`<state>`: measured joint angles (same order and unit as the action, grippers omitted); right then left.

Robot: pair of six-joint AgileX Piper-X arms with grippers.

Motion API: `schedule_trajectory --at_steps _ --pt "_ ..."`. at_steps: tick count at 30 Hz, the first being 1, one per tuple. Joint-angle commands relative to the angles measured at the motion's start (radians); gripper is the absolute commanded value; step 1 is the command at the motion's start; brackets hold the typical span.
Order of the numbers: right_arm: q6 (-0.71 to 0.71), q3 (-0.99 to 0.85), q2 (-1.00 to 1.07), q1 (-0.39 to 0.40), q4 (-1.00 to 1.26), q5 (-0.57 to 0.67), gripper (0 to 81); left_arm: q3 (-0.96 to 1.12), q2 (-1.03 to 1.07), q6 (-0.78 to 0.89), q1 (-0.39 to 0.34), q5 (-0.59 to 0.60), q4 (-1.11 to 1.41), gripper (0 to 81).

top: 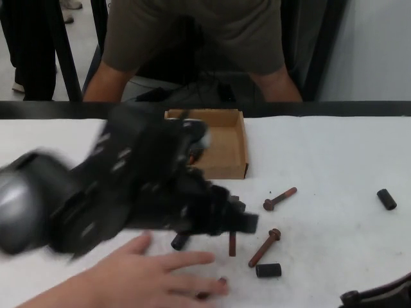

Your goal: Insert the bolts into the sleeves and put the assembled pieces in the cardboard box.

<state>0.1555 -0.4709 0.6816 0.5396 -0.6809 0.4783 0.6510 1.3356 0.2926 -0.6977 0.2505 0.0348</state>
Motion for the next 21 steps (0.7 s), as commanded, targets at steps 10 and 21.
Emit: schedule_trajectory --at_steps 10,21 --pt "0.128 0.071 -0.01 0.169 0.294 -0.084 0.2 -0.303 -0.269 0.124 -0.003 0.135 0.504 0.8" --pt "0.174 0.165 0.039 0.311 0.483 -0.211 0.2 -0.403 -0.321 0.133 -0.003 0.283 0.654 0.8"
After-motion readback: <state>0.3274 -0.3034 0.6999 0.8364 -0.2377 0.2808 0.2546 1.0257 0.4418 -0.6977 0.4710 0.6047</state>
